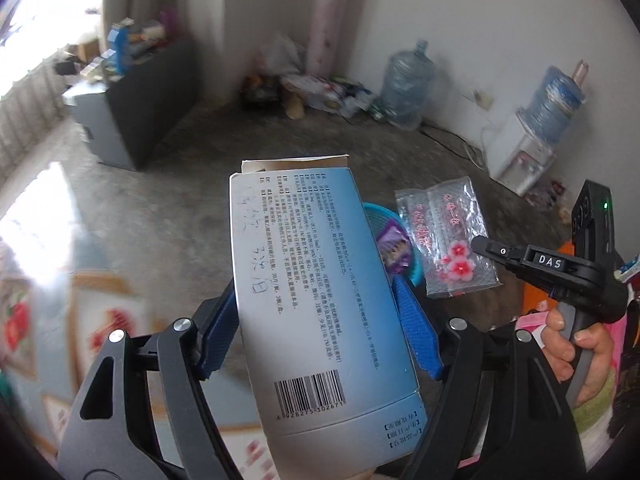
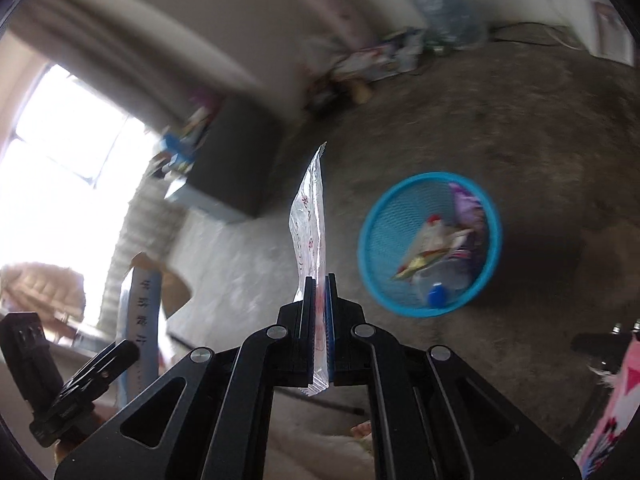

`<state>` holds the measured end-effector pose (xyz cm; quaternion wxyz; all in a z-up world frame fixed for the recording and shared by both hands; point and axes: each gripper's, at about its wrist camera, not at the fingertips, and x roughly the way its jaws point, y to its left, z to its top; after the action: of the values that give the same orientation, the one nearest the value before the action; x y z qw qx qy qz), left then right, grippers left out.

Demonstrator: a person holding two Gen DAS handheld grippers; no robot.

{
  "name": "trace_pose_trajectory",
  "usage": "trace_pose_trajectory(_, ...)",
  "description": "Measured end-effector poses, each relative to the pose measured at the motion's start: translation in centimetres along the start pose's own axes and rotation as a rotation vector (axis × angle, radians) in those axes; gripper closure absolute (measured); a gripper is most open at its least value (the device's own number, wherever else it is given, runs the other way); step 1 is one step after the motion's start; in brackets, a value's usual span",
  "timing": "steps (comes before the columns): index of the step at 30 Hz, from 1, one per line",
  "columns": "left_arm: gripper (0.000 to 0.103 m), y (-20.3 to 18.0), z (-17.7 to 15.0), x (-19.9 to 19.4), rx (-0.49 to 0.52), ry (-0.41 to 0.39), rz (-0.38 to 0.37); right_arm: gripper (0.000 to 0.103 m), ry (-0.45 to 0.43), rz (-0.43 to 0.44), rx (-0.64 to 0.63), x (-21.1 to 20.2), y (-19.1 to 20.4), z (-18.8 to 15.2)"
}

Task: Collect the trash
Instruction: 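Carry the box and bag over the blue wastebasket, then open both tools to drop the box and bag into the wastebasket, then move both tools back toward the table and the gold packet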

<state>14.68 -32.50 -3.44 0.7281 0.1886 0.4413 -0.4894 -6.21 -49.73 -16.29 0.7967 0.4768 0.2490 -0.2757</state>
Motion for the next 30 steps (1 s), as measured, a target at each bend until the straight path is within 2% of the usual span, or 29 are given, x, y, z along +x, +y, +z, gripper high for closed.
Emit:
trace_pose_trajectory(6,0.033,-2.3,2.8,7.7,0.022,0.116,-0.101,0.098,0.005,-0.084,0.129,2.5,-5.0,1.3)
trace_pose_trajectory(12,0.031,-4.7,5.9,15.3,0.032,0.197,-0.177,0.097,0.013,-0.067,0.239,7.8,-8.7,3.6)
trace_pose_trajectory(14,0.022,-5.1,6.6,18.1,0.017,0.218,-0.179,0.095,0.038,-0.092,0.292,10.8,-11.0,4.5)
trace_pose_trajectory(15,0.021,-5.2,6.9,19.2,0.005,0.224,-0.172,0.092,0.050,-0.091,0.311,12.3,-12.0,4.9)
trace_pose_trajectory(17,0.021,-5.1,7.0,21.0,-0.030,0.247,-0.163,0.065,0.088,-0.112,0.349,14.5,-13.8,5.0)
trace_pose_trajectory(18,0.021,-5.0,7.0,21.4,-0.048,0.257,-0.160,0.065,0.096,-0.153,0.378,15.2,-14.5,4.8)
trace_pose_trajectory(21,0.021,-4.6,6.8,20.8,-0.087,0.240,-0.189,0.062,0.084,-0.159,0.382,15.6,-15.2,4.0)
trace_pose_trajectory(22,0.021,-4.5,6.8,20.3,-0.086,0.232,-0.200,0.058,0.073,-0.165,0.385,15.4,-15.2,3.7)
trace_pose_trajectory(25,0.021,-4.0,6.7,18.2,-0.068,0.194,-0.195,0.056,0.046,-0.171,0.378,14.2,-14.7,3.1)
trace_pose_trajectory(30,0.021,-2.7,6.8,13.5,-0.087,0.118,-0.207,0.056,-0.006,-0.195,0.288,11.3,-11.3,2.8)
